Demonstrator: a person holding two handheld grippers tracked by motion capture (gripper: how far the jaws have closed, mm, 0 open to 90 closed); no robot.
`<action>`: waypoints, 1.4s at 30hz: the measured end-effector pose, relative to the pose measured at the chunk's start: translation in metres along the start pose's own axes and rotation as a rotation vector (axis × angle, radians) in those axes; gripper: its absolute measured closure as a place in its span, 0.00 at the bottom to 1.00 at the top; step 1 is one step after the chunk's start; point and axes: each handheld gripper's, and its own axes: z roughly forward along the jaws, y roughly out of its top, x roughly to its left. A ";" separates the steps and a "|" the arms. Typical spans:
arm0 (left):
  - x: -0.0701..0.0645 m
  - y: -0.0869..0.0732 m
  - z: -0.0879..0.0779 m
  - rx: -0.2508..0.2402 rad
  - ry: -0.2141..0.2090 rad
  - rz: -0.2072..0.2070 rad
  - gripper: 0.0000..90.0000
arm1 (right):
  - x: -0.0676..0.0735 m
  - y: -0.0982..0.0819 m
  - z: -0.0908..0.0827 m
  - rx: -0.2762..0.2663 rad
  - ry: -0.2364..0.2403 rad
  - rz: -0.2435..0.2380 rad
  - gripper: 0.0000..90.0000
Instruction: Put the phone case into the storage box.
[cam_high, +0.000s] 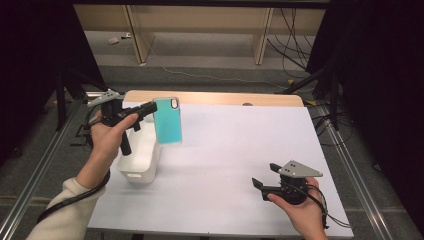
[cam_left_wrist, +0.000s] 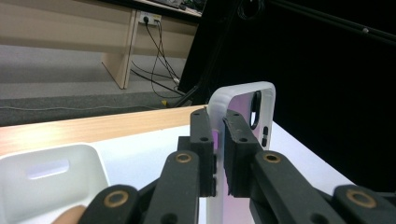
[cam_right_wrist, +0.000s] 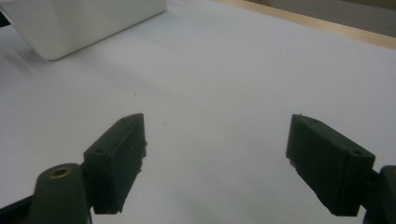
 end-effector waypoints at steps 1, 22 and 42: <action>0.002 0.000 -0.001 -0.002 0.000 0.002 0.92 | 0.000 0.000 0.000 0.000 0.001 0.000 0.24; 0.020 0.010 -0.010 -0.027 0.041 0.020 0.92 | 0.000 -0.001 0.001 -0.005 -0.004 -0.014 0.24; 0.034 0.022 -0.016 -0.047 0.066 0.052 0.92 | 0.000 -0.003 -0.003 0.006 -0.007 0.009 0.24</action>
